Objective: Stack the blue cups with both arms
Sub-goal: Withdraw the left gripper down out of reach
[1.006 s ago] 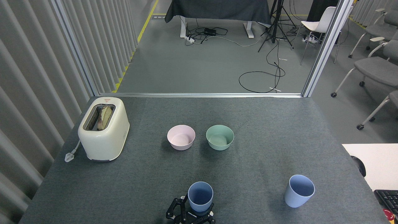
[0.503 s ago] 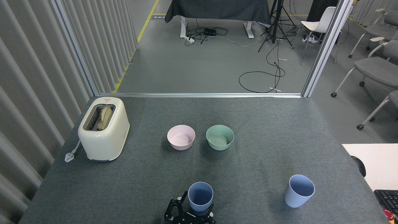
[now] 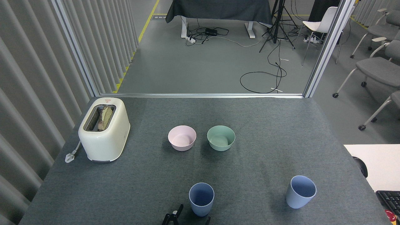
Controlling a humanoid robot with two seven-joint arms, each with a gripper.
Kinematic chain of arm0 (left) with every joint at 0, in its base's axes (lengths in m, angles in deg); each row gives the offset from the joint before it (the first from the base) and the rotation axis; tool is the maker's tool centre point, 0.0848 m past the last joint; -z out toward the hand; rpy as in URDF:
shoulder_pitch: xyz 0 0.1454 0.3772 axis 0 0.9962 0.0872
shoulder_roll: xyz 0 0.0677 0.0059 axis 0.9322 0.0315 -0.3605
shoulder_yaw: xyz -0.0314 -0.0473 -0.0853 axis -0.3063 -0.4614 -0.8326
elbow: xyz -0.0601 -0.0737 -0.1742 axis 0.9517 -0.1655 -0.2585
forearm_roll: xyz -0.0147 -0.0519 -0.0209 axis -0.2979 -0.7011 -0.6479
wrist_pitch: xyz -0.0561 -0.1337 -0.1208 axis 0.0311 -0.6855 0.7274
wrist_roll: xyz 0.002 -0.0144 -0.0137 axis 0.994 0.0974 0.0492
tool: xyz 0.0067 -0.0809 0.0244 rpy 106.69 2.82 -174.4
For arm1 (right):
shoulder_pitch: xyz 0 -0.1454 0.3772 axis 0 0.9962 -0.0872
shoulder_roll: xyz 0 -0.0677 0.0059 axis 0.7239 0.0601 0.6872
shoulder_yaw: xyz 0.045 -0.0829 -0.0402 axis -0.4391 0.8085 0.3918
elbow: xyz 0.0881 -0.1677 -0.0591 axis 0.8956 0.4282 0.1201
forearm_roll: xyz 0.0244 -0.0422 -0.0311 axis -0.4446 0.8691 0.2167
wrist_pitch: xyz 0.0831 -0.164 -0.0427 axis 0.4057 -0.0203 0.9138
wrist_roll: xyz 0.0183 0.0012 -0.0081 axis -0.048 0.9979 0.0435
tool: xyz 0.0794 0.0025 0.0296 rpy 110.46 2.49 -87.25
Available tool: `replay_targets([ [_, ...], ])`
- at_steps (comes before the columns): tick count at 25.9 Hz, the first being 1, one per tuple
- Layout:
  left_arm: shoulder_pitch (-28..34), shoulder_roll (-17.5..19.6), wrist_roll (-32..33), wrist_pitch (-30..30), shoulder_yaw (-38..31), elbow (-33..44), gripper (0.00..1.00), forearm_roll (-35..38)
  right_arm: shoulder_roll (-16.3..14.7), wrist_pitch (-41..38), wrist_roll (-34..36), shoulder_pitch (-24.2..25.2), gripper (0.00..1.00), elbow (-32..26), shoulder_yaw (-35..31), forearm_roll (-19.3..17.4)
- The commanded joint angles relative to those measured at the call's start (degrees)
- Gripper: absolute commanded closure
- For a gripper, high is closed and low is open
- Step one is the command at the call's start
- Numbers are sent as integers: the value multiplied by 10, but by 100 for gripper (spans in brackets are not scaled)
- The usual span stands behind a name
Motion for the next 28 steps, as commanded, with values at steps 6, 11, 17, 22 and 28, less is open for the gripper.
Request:
replay_targets([
  [6, 136, 52, 1, -5, -99, 154, 0, -33, 0, 11, 9, 19, 0, -1, -10, 1],
  [11, 176, 87, 2, -7, -144, 196, 0, -134, -6, -1, 16, 42, 0, 0, -42, 2],
  [17, 190, 120, 0, -69, -237, 196, 0, -144, -25, -23, 14, 34, 0, 15, -108, 0],
  [22, 199, 119, 0, -127, -276, 192, 0, -146, -40, -30, 3, -26, 0, 76, -121, -1],
  [28, 201, 115, 0, -124, -277, 185, 0, -147, -40, -28, -48, -131, 0, 150, -121, 1],
])
